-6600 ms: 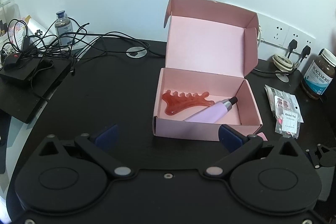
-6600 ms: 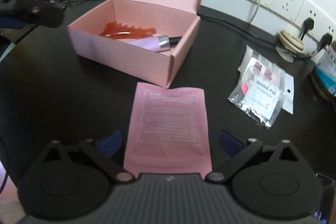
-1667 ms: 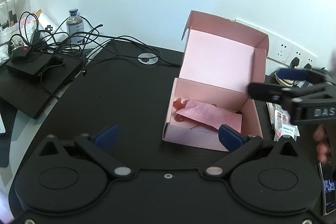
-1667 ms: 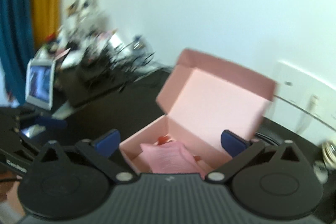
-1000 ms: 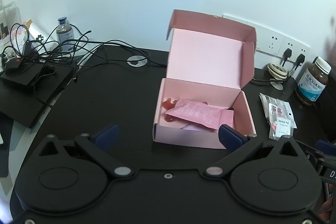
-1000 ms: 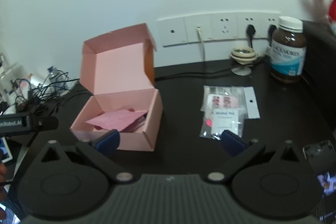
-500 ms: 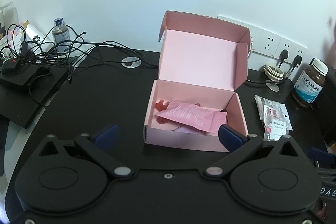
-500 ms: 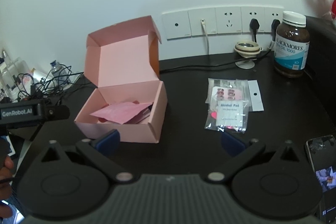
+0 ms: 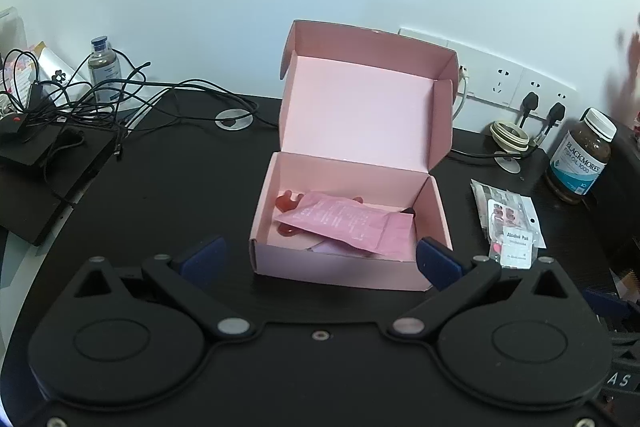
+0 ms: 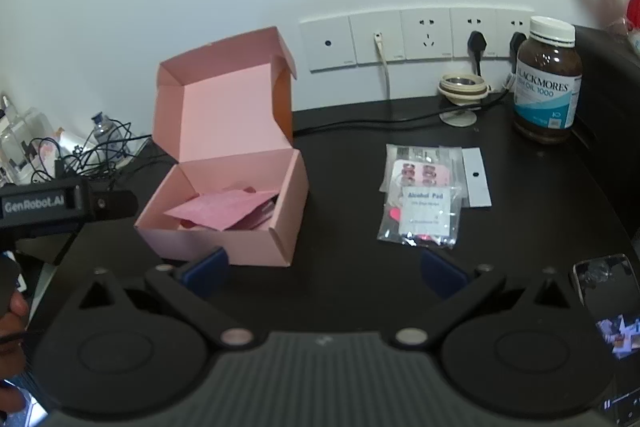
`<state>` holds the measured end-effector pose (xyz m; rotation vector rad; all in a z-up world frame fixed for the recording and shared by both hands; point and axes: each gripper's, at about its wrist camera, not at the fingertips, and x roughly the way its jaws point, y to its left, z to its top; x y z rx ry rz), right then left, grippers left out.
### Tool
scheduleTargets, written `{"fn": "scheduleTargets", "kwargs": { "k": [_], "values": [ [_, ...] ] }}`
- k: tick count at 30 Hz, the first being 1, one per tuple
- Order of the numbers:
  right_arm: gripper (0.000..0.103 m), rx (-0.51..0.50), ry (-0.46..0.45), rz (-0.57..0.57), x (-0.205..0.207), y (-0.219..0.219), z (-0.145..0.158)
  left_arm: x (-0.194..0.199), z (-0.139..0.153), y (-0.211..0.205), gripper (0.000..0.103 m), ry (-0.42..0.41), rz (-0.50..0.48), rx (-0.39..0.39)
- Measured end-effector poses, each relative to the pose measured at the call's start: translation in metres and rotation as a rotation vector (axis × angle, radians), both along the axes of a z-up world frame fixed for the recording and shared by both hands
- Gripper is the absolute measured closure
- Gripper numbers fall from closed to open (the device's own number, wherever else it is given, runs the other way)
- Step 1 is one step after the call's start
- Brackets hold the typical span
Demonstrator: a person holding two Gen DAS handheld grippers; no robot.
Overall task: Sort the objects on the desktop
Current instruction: 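Move the left tool toward the clear alcohol pad bag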
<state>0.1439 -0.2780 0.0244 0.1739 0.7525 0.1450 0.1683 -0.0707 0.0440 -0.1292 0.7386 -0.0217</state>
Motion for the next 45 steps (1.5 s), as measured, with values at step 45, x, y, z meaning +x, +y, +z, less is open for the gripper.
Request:
{"fn": "scheduleTargets", "kwargs": {
  "k": [45],
  "values": [
    [0.001,-0.119,0.01,0.085,-0.027,-0.017,-0.021,0.023,0.005,-0.078,0.0,-0.021,-0.127,0.058]
  ]
}}
